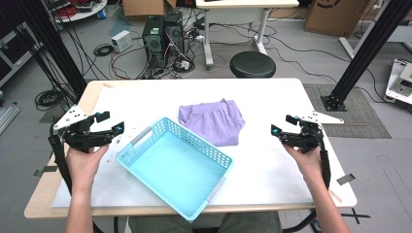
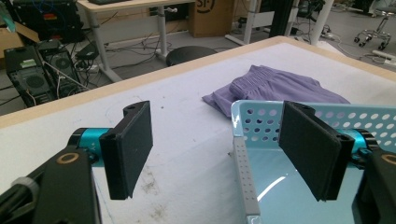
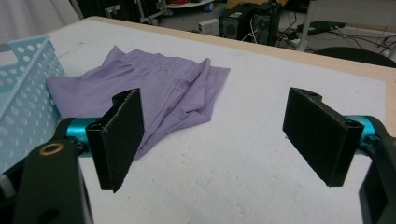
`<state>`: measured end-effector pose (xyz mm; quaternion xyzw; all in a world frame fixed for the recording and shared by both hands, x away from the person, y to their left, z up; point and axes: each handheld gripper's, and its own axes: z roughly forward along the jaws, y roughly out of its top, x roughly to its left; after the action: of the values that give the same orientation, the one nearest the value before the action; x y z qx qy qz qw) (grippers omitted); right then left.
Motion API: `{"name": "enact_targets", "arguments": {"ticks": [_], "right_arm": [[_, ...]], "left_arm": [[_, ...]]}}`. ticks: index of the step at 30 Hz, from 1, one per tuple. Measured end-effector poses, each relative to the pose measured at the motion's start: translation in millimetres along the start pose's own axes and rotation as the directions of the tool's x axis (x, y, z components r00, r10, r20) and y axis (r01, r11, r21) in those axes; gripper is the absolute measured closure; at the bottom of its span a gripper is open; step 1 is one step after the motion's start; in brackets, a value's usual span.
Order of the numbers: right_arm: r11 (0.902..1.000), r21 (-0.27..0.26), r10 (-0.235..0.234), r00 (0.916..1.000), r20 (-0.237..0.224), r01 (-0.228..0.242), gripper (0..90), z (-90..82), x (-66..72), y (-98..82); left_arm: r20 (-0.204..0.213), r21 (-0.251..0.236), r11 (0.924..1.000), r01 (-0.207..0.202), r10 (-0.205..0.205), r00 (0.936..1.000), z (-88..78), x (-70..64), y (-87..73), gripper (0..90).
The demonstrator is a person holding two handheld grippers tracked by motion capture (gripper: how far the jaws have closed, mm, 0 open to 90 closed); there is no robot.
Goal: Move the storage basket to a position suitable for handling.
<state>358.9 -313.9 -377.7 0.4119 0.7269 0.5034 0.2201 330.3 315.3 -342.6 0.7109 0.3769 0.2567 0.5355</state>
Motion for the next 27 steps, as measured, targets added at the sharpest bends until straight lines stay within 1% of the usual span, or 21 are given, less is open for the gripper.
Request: {"name": "enact_targets", "arguments": {"ticks": [3,4,7,10,12,20,23,26,27], "right_arm": [[0.9999,-0.005,-0.012,0.9999,0.007,0.012,21.0,-2.1,-0.7,0.7],[1.0,-0.004,-0.007,1.0,0.006,0.007,21.0,-3.4,-0.5,0.7],[0.9998,-0.017,-0.014,0.9998,0.013,0.014,21.0,-6.9,-1.9,0.3],[0.9997,-0.026,-0.002,0.9999,0.016,0.002,21.0,-9.1,-2.7,0.8],[0.9996,-0.026,-0.004,0.9998,0.018,0.005,21.0,-9.3,-3.0,0.8],[0.9995,-0.032,-0.005,0.9998,0.019,0.005,21.0,-8.0,-1.7,1.1],[0.9993,-0.035,-0.011,0.9997,0.022,0.011,21.0,-8.4,-1.1,1.3],[0.9989,-0.046,-0.009,0.9998,0.021,0.009,21.0,-10.3,0.9,0.8],[0.9987,-0.05,-0.007,0.9998,0.021,0.008,21.0,-11.0,1.8,0.7]], "left_arm": [[0.003,0.001,1.0,0.0,0.0,1.0,0.1,2.0,0.1,26.4],[0.005,0.002,1.0,0.001,-0.001,1.0,0.1,2.4,-0.3,26.4],[0.013,0.003,1.0,0.001,-0.001,0.9999,-0.4,2.7,-1.3,26.4],[0.022,-0.005,1.0,-0.004,0.004,0.9998,-2.3,0.7,-1.0,26.4],[0.026,-0.009,0.9999,-0.006,0.006,0.9996,-2.5,-0.1,-0.9,26.4],[0.069,-0.003,0.9998,-0.017,0.017,0.9975,-1.0,-4.9,-1.7,26.4],[0.074,-0.005,0.9999,-0.016,0.017,0.9971,-0.7,-6.1,-1.8,26.4],[0.084,0.011,0.9996,-0.026,0.025,0.9961,-1.2,-7.7,-3.9,26.4],[0.087,0.005,0.9997,-0.025,0.024,0.9959,-1.5,-8.2,-5.8,26.4]]}}
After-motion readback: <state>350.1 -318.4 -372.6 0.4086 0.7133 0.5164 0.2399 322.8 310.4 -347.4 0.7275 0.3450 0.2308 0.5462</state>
